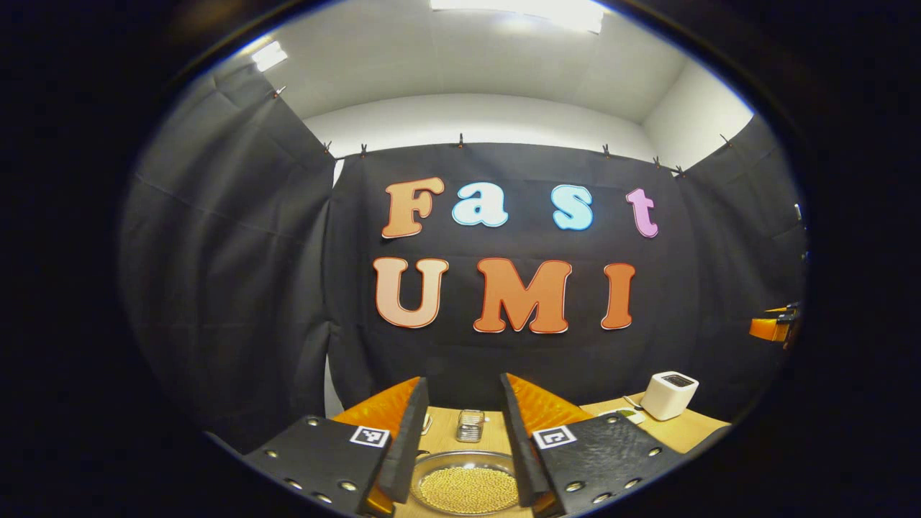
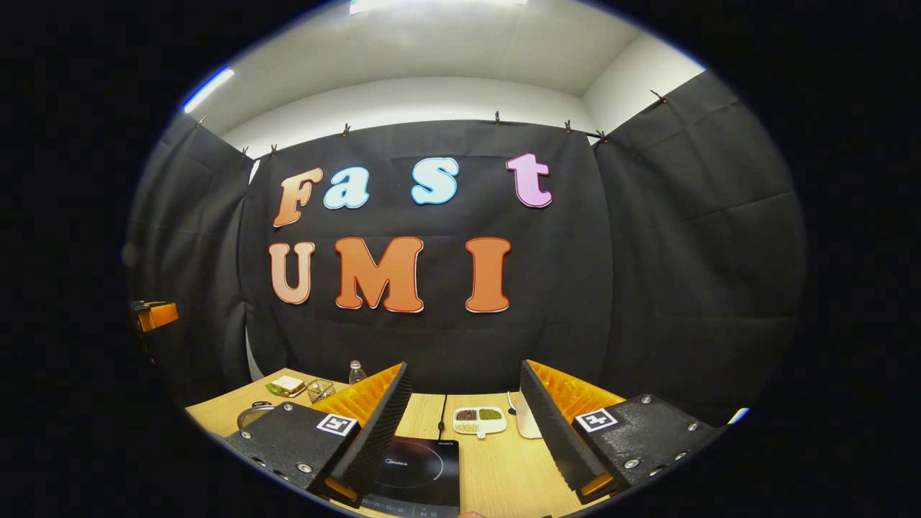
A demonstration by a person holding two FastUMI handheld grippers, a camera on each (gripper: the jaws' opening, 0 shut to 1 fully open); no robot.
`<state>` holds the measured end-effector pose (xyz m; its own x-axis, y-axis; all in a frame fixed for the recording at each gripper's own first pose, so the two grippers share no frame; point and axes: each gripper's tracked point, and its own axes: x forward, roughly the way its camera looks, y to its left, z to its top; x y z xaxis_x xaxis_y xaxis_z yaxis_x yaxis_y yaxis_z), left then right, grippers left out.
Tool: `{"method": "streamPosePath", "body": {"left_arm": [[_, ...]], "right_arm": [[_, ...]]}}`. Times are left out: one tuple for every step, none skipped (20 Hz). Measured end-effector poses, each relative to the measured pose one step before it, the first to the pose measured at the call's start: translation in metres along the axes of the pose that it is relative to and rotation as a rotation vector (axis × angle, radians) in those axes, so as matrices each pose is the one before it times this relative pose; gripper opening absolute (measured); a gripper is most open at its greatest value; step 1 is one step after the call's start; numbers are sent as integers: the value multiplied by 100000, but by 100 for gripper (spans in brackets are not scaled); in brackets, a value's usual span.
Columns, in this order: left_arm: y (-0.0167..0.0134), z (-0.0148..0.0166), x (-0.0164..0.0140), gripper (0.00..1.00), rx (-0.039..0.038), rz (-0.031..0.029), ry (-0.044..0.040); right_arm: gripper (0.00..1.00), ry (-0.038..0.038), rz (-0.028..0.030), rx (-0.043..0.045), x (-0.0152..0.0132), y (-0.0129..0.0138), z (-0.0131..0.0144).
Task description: First push the handle of the pot to place it horizontally, then grasp the pot with both hands and set it on the induction cooktop.
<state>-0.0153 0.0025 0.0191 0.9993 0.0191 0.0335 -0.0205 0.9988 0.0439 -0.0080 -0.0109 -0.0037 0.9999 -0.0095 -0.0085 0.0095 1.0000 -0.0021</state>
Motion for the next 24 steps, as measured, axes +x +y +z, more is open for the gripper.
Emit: {"method": "streamPosePath", "body": {"left_arm": [[-8,-69,57,54,-260,-131,29],[-228,-165,5,54,-468,-1015,321],[-170,-107,-137,53,-516,-1024,307],[-406,-56,-76,53,-252,-1552,73],[-156,-152,0,52,-135,-603,303],[80,-6,-29,40,322,-480,282],[-129,103,28,40,379,-461,138],[-16,-68,-67,27,180,43,60],[-258,-95,96,25,-172,-547,240],[-261,-194,-59,24,-325,-889,279],[-415,-216,24,24,-580,-1287,471],[-100,-189,-29,12,-276,-950,737],[-386,-484,80,12,-429,-1447,1156],[-224,-343,39,9,-178,-1529,1106],[-73,-650,32,8,38,-878,1488],[-358,-495,-109,2,-61,-1076,1384],[-253,-689,135,2,11,-717,1515],[-17,-539,-91,2,92,-389,1306],[-151,-714,37,2,322,-481,1475],[-191,-798,61,2,438,-469,1551],[-326,-905,34,2,558,-1075,1803],[-606,-1008,-32,2,505,-1227,2080],[-403,-1046,-48,2,447,-1256,2133],[-308,-898,-32,3,552,-1035,1982]], "right_arm": [[95,-9,-79,129,11,-46,-42],[95,-49,20,131,-23,4,56],[95,-64,-11,93,48,6,-28],[95,21,-142,36,43,-40,35],[95,96,-58,-48,57,-7,-30],[95,121,-16,-98,-54,-34,-95],[95,105,21,-65,-46,53,-62],[95,39,98,-31,62,59,33],[95,-120,130,28,28,53,51],[95,-54,-13,10,-27,-20,-2],[95,-42,-50,39,24,-15,-5],[95,80,-6,44,33,33,-28],[95,173,-61,104,78,-11,-29],[95,80,-79,178,-35,-98,-86],[95,-16,-95,190,-40,-47,73],[95,-234,-222,9,3,11,11],[95,-323,-285,-235,44,-73,30],[95,-370,-329,-65,-16,-44,96],[95,-277,-111,63,32,-23,59],[94,-97,-25,106,-65,51,-17],[95,137,-58,128,-11,-15,-67],[95,98,-20,57,18,-22,58],[95,44,-39,-100,-11,-23,-57],[95,40,-78,-249,-63,-4,-40]]}}
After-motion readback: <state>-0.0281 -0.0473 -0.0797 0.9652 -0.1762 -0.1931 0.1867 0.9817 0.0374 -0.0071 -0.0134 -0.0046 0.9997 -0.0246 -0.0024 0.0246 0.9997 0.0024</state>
